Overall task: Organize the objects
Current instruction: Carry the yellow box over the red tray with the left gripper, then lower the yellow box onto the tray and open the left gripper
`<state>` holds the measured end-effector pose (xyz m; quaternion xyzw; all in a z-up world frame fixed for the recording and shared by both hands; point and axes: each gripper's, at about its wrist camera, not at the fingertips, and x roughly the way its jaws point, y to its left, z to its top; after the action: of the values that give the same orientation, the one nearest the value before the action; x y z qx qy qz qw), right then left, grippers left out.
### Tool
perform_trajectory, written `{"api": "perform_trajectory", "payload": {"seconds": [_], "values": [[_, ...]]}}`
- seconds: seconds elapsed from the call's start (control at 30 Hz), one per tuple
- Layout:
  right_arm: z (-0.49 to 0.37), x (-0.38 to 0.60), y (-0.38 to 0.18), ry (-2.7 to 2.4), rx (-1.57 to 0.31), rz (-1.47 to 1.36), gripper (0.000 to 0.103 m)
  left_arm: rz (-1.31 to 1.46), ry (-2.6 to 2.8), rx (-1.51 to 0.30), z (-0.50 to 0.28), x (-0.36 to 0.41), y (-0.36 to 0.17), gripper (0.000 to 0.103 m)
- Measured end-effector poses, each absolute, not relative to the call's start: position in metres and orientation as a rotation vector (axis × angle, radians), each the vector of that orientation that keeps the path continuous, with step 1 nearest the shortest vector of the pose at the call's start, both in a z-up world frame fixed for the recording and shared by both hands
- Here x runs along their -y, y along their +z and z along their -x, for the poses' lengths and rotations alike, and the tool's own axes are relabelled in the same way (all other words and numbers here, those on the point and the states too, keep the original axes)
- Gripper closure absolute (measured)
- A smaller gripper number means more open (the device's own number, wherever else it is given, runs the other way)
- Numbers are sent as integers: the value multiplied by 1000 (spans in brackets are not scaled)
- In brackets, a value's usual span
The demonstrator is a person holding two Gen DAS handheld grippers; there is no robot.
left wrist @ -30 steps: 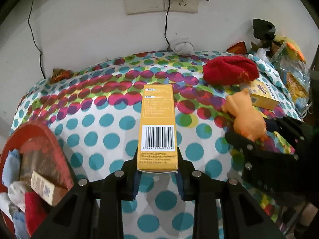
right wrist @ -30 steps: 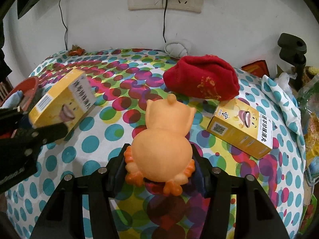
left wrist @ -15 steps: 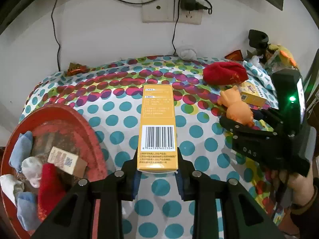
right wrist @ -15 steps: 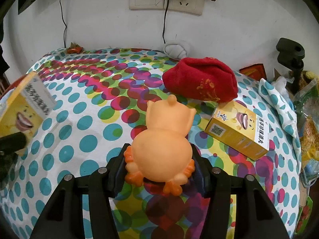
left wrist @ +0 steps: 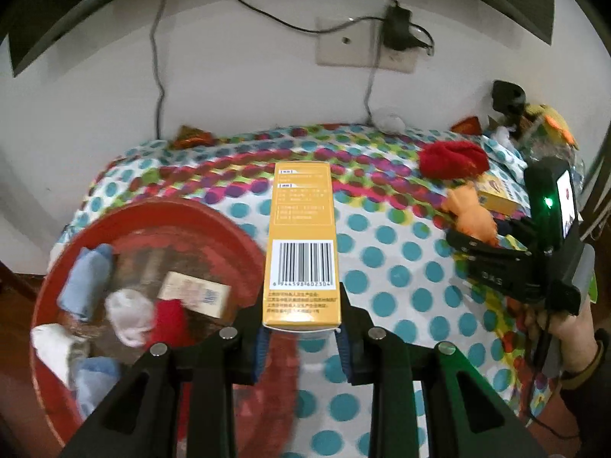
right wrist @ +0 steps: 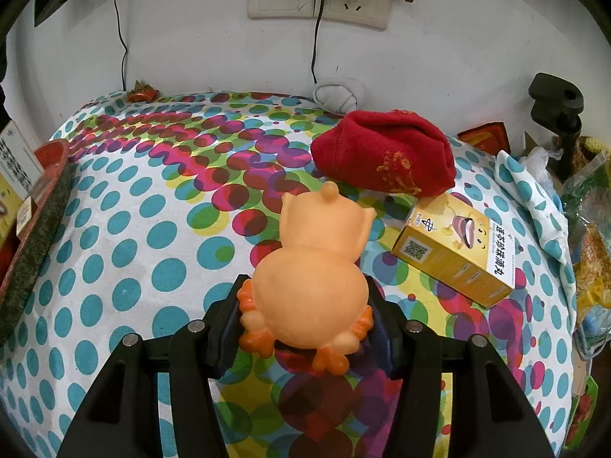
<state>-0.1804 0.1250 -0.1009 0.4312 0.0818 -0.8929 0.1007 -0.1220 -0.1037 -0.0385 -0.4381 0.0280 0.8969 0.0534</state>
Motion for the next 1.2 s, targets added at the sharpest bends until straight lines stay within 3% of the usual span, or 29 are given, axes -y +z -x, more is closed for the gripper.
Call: {"api": "perform_trajectory", "payload": {"seconds": [0.6, 1.2], "values": [[180, -124, -101, -2639, -243, -1273, 49, 1419, 2897, 6, 114, 218, -32, 73], [179, -123, -102, -2643, -254, -1269, 49, 1564, 2908, 107, 115, 287, -72, 73]]}}
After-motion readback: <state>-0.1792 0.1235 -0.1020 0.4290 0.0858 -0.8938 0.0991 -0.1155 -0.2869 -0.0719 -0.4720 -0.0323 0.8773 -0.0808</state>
